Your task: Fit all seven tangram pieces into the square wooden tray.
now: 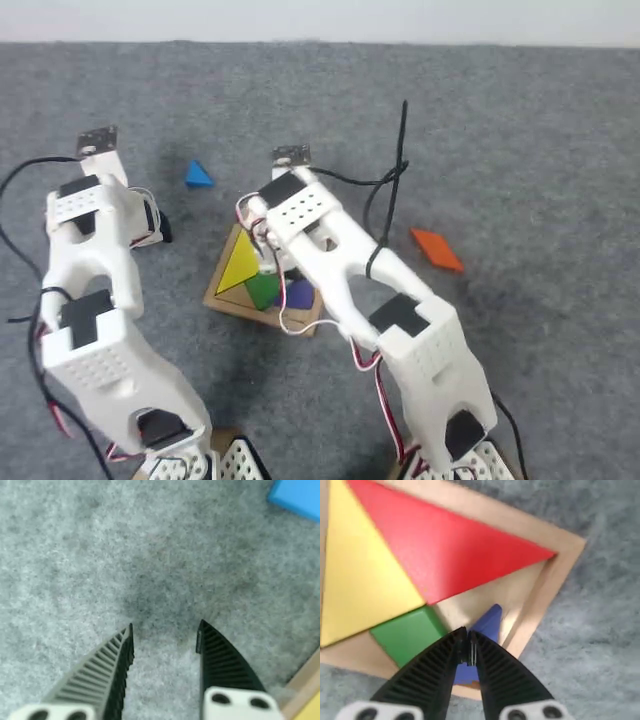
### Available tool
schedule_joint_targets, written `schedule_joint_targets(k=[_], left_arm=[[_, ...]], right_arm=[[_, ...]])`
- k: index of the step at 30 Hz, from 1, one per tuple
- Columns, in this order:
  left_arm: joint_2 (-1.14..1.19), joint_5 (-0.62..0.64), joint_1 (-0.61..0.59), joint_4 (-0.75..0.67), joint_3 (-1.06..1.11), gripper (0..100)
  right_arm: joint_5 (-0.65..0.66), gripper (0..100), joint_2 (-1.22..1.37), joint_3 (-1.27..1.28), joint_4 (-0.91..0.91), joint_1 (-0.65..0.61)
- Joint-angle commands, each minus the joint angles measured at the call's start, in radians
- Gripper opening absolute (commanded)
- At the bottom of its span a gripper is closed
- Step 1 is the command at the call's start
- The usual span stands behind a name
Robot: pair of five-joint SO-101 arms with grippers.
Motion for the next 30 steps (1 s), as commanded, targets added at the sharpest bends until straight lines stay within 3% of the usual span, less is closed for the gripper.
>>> schedule_joint_targets(k=[1, 12, 20, 30], left_arm=[[-0.071, -0.008, 0.0, -0.011, -0.007, 20], [-0.071, -0.008, 0.0, -0.011, -0.007, 20], [-0.071, -0.008, 0.0, -0.011, -0.007, 20], [-0.071, -0.008, 0.0, -0.011, -0.007, 20]], right_arm=[[0.008, 0.6, -0.018, 0.005, 0.035, -0.068], [0.008, 0.6, -0.024, 0.005, 0.073, -0.099], [0.012, 0.6, -0.134, -0.021, 0.076, 0.005], [0.011, 0.6, -0.197, 0.018, 0.088, -0.061]])
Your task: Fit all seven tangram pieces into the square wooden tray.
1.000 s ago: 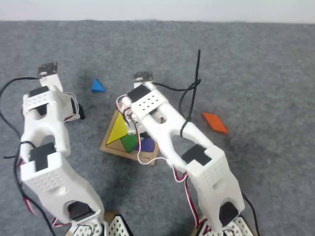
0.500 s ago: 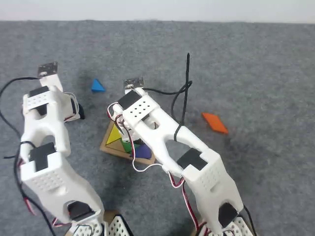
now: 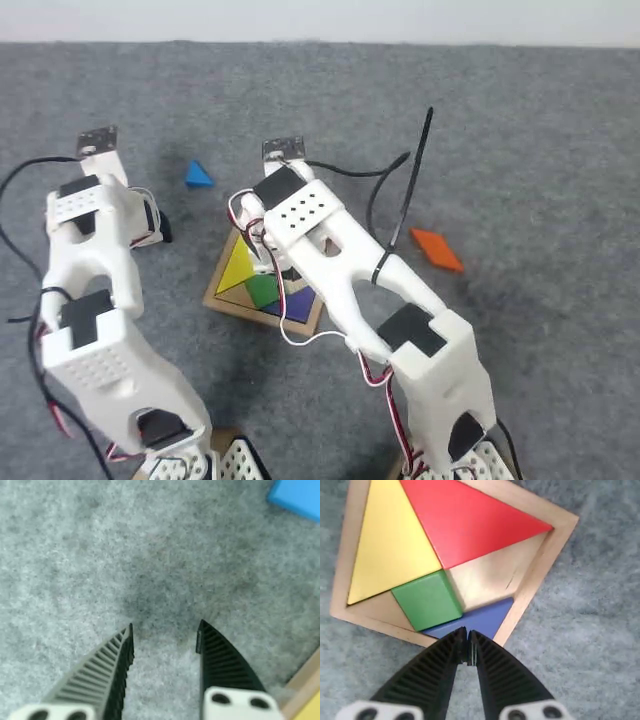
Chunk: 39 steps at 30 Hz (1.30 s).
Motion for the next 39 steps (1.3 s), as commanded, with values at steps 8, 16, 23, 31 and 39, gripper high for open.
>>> schedule_joint_targets(k=[8, 16, 23, 31, 39], left_arm=[[-0.075, -0.009, 0.0, -0.014, 0.002, 20], [-0.083, -0.011, 0.014, -0.018, 0.018, 20], [-0.219, -0.012, 0.015, -0.118, 0.165, 20], [-0.463, -0.003, 0.034, -0.384, 0.446, 20], [-0.342, 0.071, 0.06, -0.364, 0.277, 20]], right_arm=[[0.218, 0.6, -0.15, 0.015, 0.004, 0.094], [0.706, 0.6, -0.314, 0.114, 0.087, 0.288], [0.717, 0.6, -0.355, 0.359, -0.101, 0.309], [0.704, 0.6, -0.444, 0.483, -0.189, 0.311], [0.588, 0.6, -0.452, 0.548, -0.252, 0.265]])
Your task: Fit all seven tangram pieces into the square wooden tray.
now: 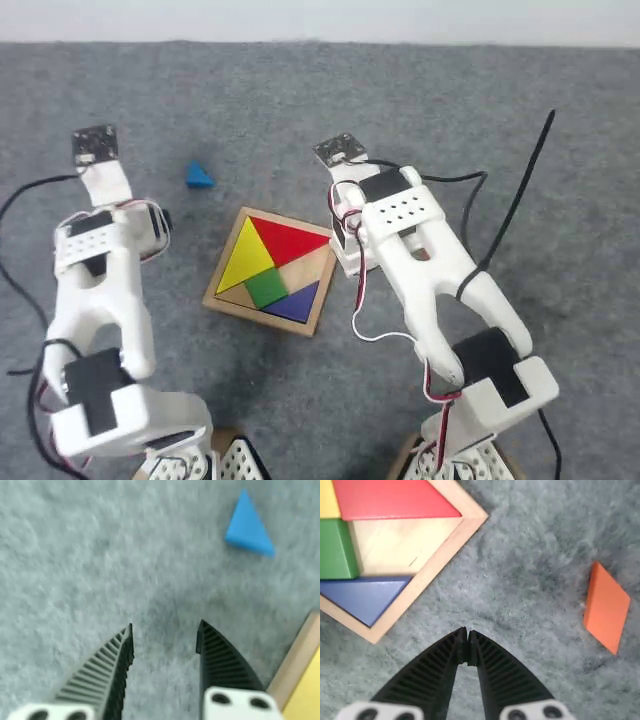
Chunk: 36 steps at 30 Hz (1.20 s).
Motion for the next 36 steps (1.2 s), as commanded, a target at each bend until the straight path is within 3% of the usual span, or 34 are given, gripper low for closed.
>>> schedule_joint_targets(k=[1, 10, 17, 24, 31, 36], left_arm=[[0.094, 0.044, 0.046, 0.034, -0.205, 20], [0.499, 0.061, 0.167, 0.425, -0.831, 20], [0.764, 0.407, 0.173, 0.69, -1.271, 20], [1.06, 0.517, 0.195, 0.911, -1.739, 20], [1.303, 0.566, 0.213, 1.037, -2.17, 21], [1.369, 0.629, 0.198, 1.036, -2.224, 29]], right_arm=[[-0.031, 0.6, -0.074, 0.021, -0.044, -0.035], [-0.057, 0.6, -0.189, 0.187, -0.196, -0.039], [-0.055, 0.6, -0.225, 0.216, -0.205, -0.039], [-0.054, 0.6, -0.225, 0.216, -0.205, -0.039], [-0.052, 0.6, -0.225, 0.216, -0.203, -0.039], [-0.052, 0.6, -0.225, 0.216, -0.2, -0.039]])
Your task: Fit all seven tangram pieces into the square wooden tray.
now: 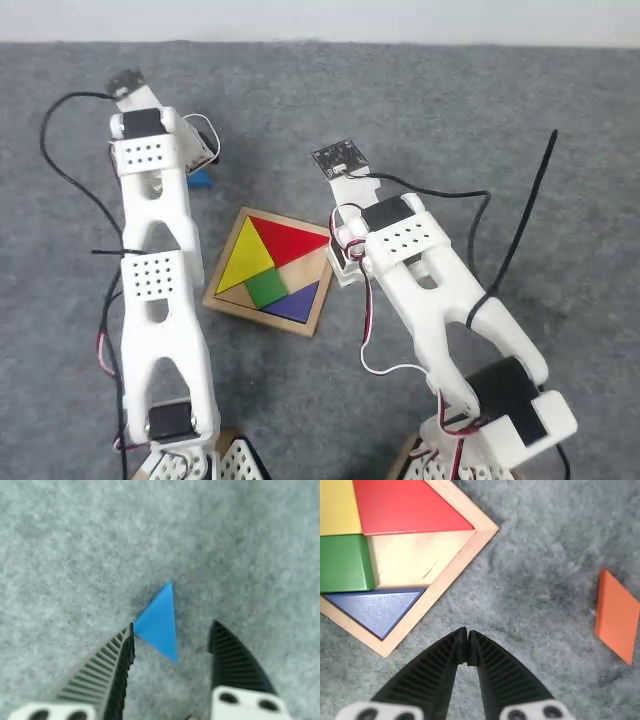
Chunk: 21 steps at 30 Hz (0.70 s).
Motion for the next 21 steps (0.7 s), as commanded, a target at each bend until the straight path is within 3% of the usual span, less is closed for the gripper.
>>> schedule_joint_targets(k=[1, 12, 21], left_arm=[[0.005, 0.046, -0.008, 0.023, -0.065, 29], [0.005, 0.049, -0.021, 0.032, -0.03, 28], [0.005, -0.011, -0.066, 0.04, -0.008, 21]], right_arm=[[-0.006, 0.6, -0.059, -0.008, -0.01, -0.007], [0.025, 0.6, -0.064, -0.008, -0.008, -0.001], [0.028, 0.6, -0.062, -0.008, -0.007, -0.002]])
